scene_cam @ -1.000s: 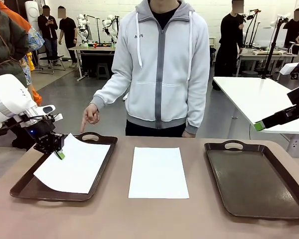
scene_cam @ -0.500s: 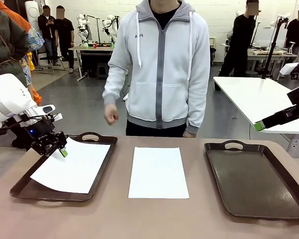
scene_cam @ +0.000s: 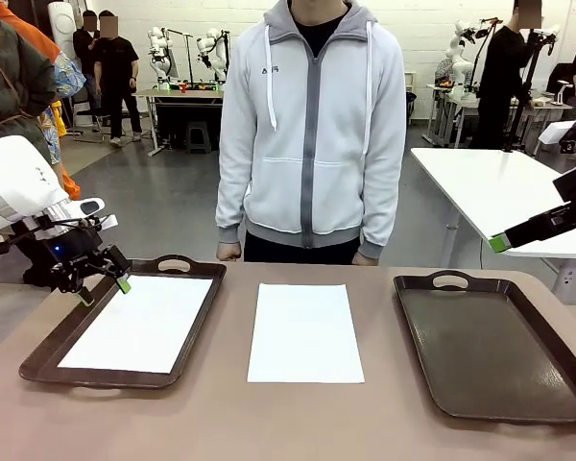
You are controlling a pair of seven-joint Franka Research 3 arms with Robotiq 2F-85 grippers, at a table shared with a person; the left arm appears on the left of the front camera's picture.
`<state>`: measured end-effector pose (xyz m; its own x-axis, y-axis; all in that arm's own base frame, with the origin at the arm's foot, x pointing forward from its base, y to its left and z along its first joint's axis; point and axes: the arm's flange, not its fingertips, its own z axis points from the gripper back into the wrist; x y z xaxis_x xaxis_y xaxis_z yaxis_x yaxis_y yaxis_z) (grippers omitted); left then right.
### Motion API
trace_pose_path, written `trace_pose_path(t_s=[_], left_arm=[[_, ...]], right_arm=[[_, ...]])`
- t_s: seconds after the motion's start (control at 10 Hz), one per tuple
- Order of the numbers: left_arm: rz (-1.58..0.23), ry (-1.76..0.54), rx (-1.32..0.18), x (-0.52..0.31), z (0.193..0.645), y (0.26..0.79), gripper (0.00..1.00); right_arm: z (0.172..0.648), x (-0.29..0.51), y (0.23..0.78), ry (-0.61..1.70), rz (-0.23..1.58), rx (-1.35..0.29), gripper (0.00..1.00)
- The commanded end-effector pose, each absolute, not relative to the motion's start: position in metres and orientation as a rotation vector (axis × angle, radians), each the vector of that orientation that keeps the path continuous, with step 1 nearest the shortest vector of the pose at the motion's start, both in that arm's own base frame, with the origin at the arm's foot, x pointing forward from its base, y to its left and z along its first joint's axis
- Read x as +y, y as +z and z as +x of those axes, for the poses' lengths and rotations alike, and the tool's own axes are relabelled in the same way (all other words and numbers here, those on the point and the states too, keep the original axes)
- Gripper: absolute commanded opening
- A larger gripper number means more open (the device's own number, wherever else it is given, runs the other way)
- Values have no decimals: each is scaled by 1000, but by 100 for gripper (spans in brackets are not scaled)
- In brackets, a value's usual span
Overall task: Sort the A4 documents.
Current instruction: Place the A4 Paper in the designated Handle tray.
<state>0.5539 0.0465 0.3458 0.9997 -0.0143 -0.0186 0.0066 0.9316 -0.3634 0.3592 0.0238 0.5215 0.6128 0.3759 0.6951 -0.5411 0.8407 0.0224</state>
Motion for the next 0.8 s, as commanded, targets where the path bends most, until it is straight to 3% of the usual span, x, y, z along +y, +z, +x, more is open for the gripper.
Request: trace_pose_path(t_s=[0.0,0.3,0.4,0.7], left_arm=[[-354,9,18,48,545,348,100],[-466,27,122,42,537,347,100],[-381,-1,32,46,549,346,100],[-381,-1,32,46,549,346,100]], right_arm=[[360,24,520,537,246,-739,100],[360,24,520,537,246,-739,100],[360,24,520,537,246,-739,100],[360,24,520,537,246,-739,100]])
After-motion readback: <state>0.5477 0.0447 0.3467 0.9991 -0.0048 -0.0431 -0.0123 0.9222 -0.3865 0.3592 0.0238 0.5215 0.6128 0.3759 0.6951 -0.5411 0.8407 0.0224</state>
